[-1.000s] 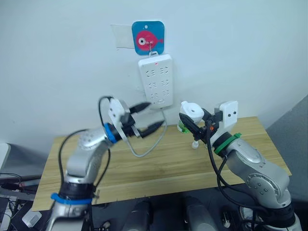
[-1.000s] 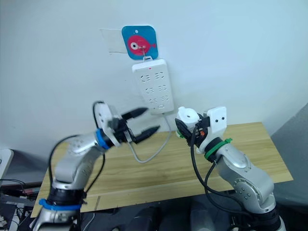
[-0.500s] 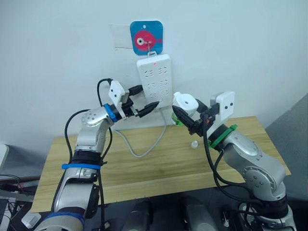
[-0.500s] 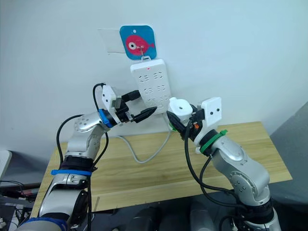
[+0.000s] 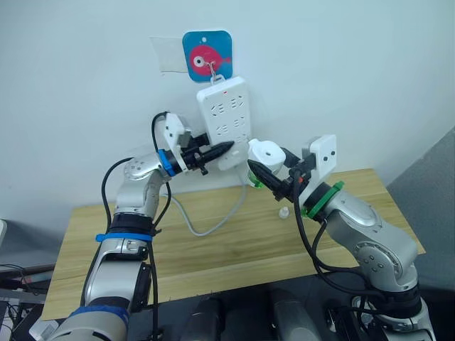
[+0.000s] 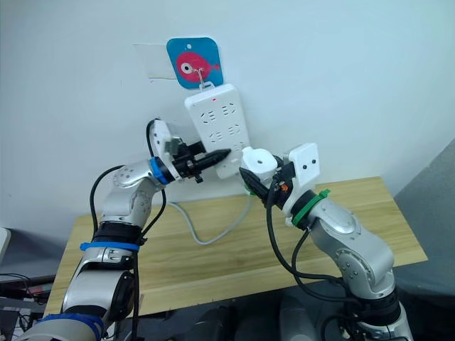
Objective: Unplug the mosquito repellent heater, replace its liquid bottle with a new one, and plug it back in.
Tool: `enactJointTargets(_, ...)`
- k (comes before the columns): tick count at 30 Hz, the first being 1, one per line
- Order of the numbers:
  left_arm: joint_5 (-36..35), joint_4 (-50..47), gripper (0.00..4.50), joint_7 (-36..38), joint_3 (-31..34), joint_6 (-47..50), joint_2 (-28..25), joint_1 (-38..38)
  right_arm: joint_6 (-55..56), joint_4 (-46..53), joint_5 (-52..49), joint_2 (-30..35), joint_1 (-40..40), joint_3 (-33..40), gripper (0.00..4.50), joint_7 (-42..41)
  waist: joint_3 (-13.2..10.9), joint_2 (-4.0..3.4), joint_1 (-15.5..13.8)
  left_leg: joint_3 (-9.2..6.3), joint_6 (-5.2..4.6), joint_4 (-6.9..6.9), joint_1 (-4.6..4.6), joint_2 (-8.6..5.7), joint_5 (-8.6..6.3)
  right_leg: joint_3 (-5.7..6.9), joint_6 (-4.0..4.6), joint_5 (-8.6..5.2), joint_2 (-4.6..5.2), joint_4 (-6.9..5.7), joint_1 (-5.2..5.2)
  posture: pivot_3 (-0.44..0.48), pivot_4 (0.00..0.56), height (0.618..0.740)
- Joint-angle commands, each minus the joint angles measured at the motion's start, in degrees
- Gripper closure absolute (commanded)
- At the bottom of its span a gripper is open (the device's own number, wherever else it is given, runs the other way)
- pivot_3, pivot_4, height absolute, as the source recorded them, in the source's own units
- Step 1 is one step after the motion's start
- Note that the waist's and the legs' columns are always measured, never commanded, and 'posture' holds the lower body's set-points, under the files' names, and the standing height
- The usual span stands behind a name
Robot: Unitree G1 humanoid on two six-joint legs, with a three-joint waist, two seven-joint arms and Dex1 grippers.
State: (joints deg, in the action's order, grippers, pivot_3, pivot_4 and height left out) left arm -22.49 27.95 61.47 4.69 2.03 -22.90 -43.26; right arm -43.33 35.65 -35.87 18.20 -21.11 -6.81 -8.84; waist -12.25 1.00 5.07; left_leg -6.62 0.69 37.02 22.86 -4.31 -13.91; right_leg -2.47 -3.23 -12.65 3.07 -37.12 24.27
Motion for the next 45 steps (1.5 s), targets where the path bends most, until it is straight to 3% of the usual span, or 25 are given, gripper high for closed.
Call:
enactJointTargets(1,-0.82,-1.27,3.13,0.51,0.24,0.90,0.38,-1.23,-0.54,0.83,0.90,-0.99,-1.48,-1.43,1.47,-0.71,0.00,0.00,-0.06,-0.02,0.00,0.01,0.01,-0.01,0.00,0.01,0.00,0.00,0.00,0.01,0.00,-0.145,0.169,0.740)
enactJointTargets(21,-1.28,-5.14,3.13,1.23,-0.46,4.25,0.94,0.32,2.25,-7.39,11.06,-7.28,-6.38,-3.68,1.47,-1.90,0.14,0.10,-0.10,-0.01,0.18,0.02,0.03,-0.02,0.10,-0.01,0.01,0.01,0.02,-0.04,0.05,-0.124,0.146,0.740)
enactJointTargets(45,-2.87,-7.30,3.13,2.53,-0.96,7.13,1.74,1.17,-1.12,-13.01,16.00,-14.03,-11.29,-3.10,1.47,0.08,0.16,0.10,0.09,0.07,0.21,0.02,0.03,0.00,0.12,-0.09,0.02,0.01,0.02,-0.14,0.16,-0.133,0.161,0.740)
